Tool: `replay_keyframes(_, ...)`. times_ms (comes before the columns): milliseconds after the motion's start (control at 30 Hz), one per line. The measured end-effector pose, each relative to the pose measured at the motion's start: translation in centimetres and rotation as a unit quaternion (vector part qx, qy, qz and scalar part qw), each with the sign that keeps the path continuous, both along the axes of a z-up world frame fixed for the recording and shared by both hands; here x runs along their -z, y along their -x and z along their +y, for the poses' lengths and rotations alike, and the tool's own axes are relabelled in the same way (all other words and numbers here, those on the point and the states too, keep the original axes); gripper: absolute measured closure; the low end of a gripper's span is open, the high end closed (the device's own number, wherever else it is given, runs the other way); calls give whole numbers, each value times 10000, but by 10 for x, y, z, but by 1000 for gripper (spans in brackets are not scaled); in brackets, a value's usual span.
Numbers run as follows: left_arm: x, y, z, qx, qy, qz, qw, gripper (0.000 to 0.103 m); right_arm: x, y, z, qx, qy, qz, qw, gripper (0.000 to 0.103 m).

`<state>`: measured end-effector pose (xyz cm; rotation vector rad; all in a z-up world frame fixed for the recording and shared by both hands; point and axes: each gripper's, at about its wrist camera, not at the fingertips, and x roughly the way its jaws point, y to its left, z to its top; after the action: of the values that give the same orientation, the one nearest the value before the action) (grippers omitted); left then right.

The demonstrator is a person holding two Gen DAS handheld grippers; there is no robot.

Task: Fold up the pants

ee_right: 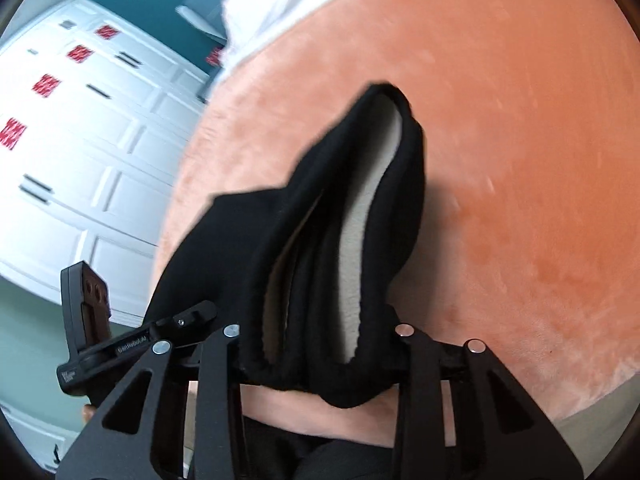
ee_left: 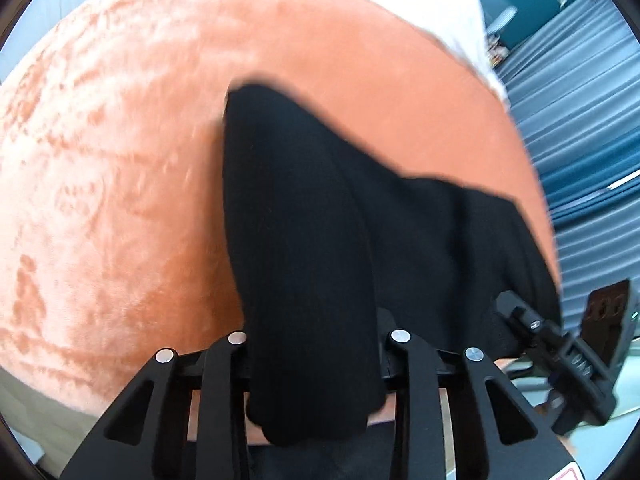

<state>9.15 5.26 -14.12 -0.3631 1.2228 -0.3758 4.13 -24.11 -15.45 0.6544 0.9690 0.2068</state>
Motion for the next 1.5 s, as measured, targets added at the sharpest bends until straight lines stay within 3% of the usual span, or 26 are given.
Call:
replay_keyframes(167, -75, 13, 6, 65, -15, -685, 9976, 76, -60, 12, 4, -58, -32, -552, 9985, 70)
replay_keyframes(367, -161, 15, -15, 158, -108, -1661, 9859, 77, -139, 19, 5, -161, 77, -1366, 9905, 70)
replay_keyframes(667, -267, -36, -41, 190, -250, -2957, 9548, 77, -251, -24, -7, -302, 546, -2756, 9592, 70)
replay_keyframes(900, -313, -104, -58, 37, -470, -3697, 9279, 77, -291, -97, -14, -171, 717, -3424, 9367, 70)
replay_keyframes(1033, -315, -149, -69, -5, -643, -3948, 9165, 77, -296, -144, -26, -85, 757, -3503, 9336, 70)
replay_keyframes(1167, -291, -203, -81, -33, -862, -3920, 9159, 77, -276, -199, -37, -14, 901, -3404, 9360, 70)
replay_keyframes(1300, -245, -267, -94, -9, -914, -3642, 9268, 77, -244, -253, -39, -11, 1035, -3214, 9413, 70)
replay_keyframes(1500, -168, -337, -100, -36, -909, -3204, 9429, 77, -169, -327, -54, -52, 910, -2790, 9559, 70)
